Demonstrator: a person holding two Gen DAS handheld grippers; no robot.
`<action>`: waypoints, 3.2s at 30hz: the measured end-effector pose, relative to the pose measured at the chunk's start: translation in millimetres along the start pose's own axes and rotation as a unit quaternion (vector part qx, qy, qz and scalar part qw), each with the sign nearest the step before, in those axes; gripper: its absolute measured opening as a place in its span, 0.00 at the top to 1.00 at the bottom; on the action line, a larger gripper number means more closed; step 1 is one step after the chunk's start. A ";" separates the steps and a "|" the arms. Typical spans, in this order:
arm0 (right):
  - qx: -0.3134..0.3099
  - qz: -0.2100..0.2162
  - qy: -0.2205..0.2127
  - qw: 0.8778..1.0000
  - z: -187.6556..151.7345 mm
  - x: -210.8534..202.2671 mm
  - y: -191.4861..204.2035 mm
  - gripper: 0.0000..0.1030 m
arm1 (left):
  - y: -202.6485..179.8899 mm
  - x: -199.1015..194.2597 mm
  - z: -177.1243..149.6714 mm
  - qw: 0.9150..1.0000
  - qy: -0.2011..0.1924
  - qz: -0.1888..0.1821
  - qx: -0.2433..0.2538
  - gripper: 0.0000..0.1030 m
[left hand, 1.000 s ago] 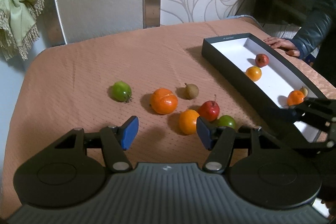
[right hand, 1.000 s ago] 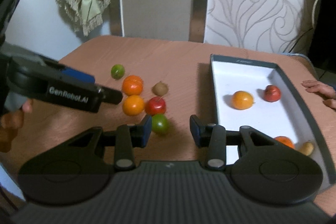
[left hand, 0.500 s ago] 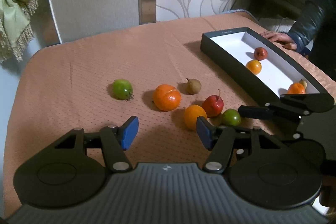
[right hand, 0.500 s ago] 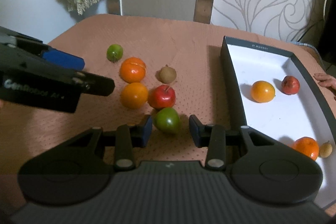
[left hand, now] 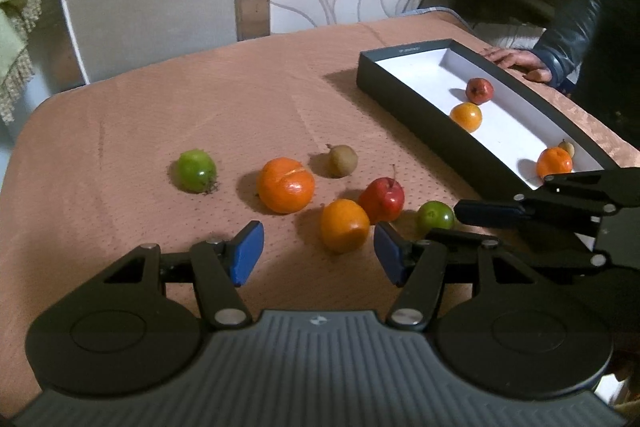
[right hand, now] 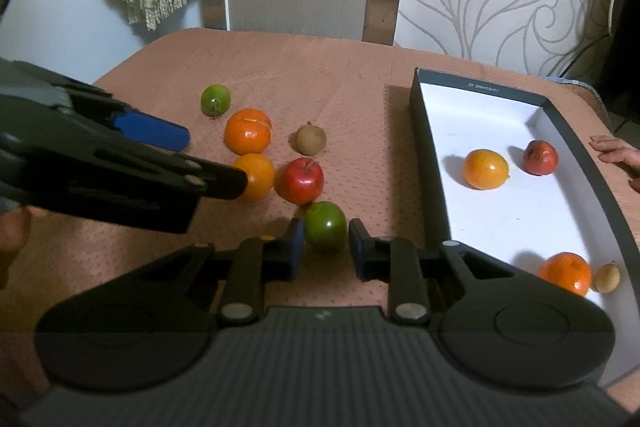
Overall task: Organize fruits
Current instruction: 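Move both grippers back toward the remaining fruit cluster, then grasp the small orange with the left gripper while the right gripper grasps the green fruit, then carry the small orange and the green fruit in both grippers over the white box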
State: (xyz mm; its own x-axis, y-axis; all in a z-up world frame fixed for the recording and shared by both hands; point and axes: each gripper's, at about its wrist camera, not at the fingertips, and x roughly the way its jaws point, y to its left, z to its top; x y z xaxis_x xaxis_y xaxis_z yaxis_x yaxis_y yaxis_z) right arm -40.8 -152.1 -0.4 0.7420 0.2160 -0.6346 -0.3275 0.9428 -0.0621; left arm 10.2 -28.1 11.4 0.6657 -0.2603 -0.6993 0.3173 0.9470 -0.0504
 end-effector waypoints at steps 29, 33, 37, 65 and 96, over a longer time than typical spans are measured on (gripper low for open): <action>-0.044 0.003 0.008 0.999 5.7 15.3 14.1 0.62 | 3.0 20.1 -2.1 1.000 0.012 -0.029 0.000 0.65; -0.053 0.014 0.011 0.998 9.3 21.7 16.5 0.64 | 2.8 20.6 -1.6 1.000 0.013 -0.028 0.001 0.65; -0.041 0.019 0.017 0.999 10.9 20.0 12.5 0.72 | 2.2 21.8 -1.0 0.999 0.017 -0.028 -0.001 0.64; 0.014 0.006 -0.025 1.000 3.1 -37.0 -4.5 0.72 | -2.0 1.9 -9.6 1.000 0.008 -0.005 -0.013 0.66; 0.074 -0.049 -0.075 0.993 -13.7 -78.1 -52.7 0.72 | -29.7 -17.6 20.3 0.999 -0.027 -0.010 -0.016 0.66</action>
State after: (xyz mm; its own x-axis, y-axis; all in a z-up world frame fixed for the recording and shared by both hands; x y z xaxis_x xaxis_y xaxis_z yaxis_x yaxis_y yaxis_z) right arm -89.5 -222.1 41.8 0.8485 0.1472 -0.5083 -0.1686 0.9857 0.0040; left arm 2.8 -55.5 39.7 0.6961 -0.2876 -0.6578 0.3086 0.9471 -0.0876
